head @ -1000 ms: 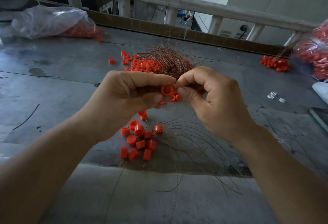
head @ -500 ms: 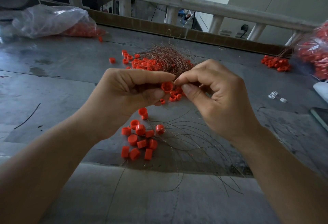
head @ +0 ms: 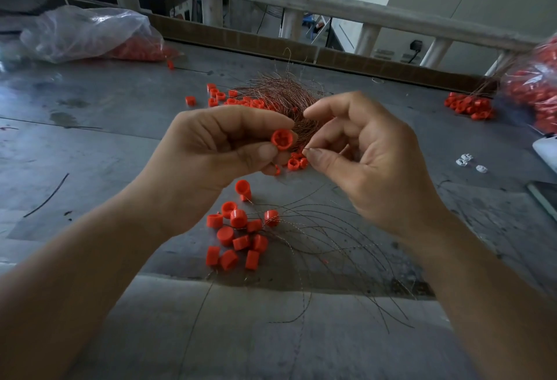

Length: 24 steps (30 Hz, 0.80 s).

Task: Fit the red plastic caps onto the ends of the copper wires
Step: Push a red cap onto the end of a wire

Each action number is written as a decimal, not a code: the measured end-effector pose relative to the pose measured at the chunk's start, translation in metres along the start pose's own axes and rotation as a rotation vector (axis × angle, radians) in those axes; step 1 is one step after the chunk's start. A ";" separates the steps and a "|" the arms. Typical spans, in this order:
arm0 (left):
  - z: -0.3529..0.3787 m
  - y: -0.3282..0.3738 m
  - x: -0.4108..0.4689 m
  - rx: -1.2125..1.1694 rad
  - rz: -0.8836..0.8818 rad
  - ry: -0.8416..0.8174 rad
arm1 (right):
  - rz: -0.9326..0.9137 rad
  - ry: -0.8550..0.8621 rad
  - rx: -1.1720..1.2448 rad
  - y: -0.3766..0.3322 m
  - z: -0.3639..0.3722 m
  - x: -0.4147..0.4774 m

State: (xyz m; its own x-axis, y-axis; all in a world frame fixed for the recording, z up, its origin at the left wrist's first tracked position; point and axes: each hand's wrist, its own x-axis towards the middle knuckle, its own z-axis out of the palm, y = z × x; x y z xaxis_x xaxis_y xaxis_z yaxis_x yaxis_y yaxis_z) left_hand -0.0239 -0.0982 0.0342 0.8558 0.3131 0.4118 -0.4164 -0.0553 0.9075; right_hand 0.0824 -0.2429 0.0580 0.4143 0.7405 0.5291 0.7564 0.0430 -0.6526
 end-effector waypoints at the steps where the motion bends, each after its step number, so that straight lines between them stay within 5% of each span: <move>1: 0.000 0.000 0.000 -0.026 -0.004 -0.004 | 0.017 -0.014 0.015 -0.001 0.001 0.000; 18: 0.000 0.005 0.000 -0.299 -0.177 -0.011 | 0.223 -0.054 0.100 0.011 -0.024 0.010; 24: 0.000 0.000 -0.002 -0.210 -0.274 -0.057 | 0.392 -0.027 -0.241 0.055 -0.036 0.013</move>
State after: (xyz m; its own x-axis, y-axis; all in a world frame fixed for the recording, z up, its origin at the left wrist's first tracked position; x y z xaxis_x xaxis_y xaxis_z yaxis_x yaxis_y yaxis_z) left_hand -0.0256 -0.0988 0.0338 0.9578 0.2355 0.1647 -0.2178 0.2212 0.9506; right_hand 0.1476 -0.2551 0.0490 0.6817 0.6870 0.2515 0.6427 -0.3981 -0.6546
